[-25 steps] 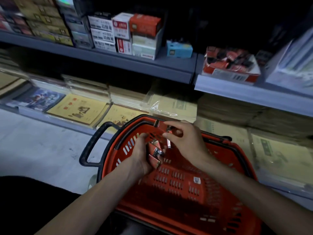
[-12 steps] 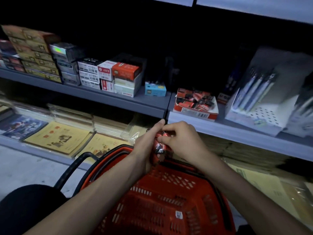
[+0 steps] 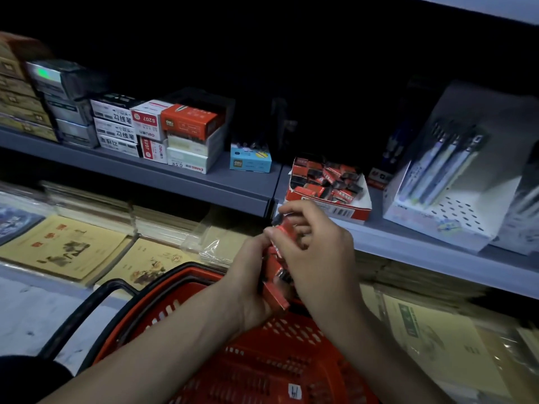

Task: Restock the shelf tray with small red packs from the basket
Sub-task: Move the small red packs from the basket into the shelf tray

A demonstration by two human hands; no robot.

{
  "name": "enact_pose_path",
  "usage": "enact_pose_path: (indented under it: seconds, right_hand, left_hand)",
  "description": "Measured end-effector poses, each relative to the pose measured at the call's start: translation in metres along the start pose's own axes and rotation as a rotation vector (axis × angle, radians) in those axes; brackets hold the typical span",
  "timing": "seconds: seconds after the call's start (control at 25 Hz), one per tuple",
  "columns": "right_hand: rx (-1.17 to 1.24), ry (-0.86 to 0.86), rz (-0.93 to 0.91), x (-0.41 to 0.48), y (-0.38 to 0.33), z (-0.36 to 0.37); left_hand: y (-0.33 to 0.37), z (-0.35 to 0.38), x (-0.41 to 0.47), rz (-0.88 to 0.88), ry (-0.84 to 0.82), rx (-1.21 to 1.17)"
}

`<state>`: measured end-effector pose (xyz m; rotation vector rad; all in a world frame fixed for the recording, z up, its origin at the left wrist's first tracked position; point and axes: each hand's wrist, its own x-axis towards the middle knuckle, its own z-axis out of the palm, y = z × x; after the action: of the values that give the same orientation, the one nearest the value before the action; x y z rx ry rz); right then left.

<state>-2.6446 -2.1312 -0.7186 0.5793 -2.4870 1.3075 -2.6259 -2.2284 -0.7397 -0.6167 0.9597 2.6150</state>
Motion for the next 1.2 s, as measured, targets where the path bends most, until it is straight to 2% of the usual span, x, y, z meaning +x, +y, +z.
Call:
enact_pose_path:
  seconds: [0.2, 0.4, 0.56, 0.72, 0.84, 0.96, 1.12, 1.2]
  right_hand:
    - [-0.215, 0.001, -0.139, -0.014, -0.001, 0.013]
    - [-0.052, 0.005, -0.108, -0.017, -0.005, 0.013]
    - [-0.038, -0.053, -0.12, -0.02, -0.016, 0.005]
    - [0.059, 0.164, -0.056, 0.012, -0.011, -0.028]
    - [-0.248, 0.271, -0.143, 0.051, 0.014, -0.056]
    - [-0.527, 0.156, -0.258, 0.066, 0.036, -0.062]
    - [-0.579, -0.003, -0.211, 0.065, 0.037, -0.066]
    - [-0.567, 0.032, -0.194, 0.058, 0.029, -0.068]
  left_hand:
    - [-0.003, 0.001, -0.015, -0.064, 0.05, -0.169]
    - [0.005, 0.0, -0.028, 0.0, 0.069, -0.173]
    - [0.012, 0.002, -0.033, 0.056, 0.079, -0.13]
    - [0.018, 0.0, -0.031, 0.025, 0.12, -0.229]
    - [0.018, 0.0, -0.027, 0.007, 0.143, -0.242]
    - [0.017, 0.001, -0.026, 0.01, 0.163, -0.242]
    - [0.015, -0.002, -0.02, 0.022, 0.176, -0.218]
    - [0.013, -0.002, -0.019, 0.013, 0.158, -0.194]
